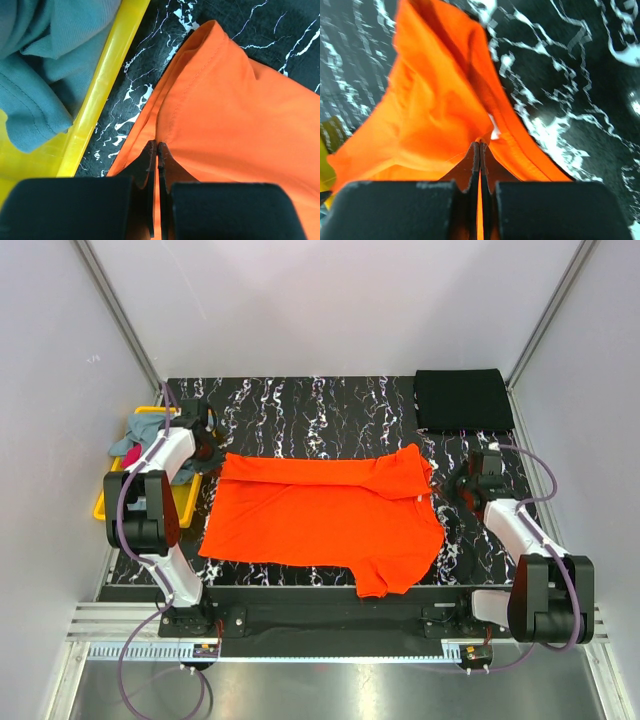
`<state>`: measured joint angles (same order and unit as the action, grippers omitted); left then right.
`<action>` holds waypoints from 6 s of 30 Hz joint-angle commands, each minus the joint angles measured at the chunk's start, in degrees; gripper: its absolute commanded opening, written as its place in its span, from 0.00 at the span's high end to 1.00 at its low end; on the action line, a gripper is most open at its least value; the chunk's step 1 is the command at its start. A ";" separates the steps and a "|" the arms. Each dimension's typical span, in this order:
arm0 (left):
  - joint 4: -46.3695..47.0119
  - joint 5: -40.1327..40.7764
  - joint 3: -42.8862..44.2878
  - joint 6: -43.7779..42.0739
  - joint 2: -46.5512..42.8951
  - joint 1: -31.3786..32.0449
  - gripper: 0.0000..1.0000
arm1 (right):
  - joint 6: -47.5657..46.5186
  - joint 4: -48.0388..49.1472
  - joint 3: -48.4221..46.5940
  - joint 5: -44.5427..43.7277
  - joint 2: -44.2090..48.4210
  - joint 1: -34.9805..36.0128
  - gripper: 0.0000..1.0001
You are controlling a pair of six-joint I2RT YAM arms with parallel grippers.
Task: Fold and stack the t-shirts
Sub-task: Fold the tshirt
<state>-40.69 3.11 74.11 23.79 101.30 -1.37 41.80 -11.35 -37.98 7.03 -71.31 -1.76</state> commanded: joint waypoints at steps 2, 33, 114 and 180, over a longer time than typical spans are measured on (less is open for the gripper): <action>-0.88 3.91 0.51 -0.41 -0.40 0.75 1.00 | 0.29 3.17 3.60 2.97 -0.67 0.09 0.99; -0.18 -9.80 15.72 -1.12 14.18 5.15 0.62 | -23.35 -2.97 -35.93 16.70 -37.14 -0.17 0.49; -0.01 -6.64 19.59 -0.76 21.92 13.23 1.00 | -16.68 6.69 -30.23 26.55 -39.61 -7.64 0.61; 30.31 -21.04 8.07 19.80 13.66 45.40 0.40 | 6.10 -7.28 -1.31 2.99 -6.47 -0.70 0.62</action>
<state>-17.54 -15.92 80.12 40.58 113.27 43.03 46.78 -20.75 -39.40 10.13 -79.29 -3.18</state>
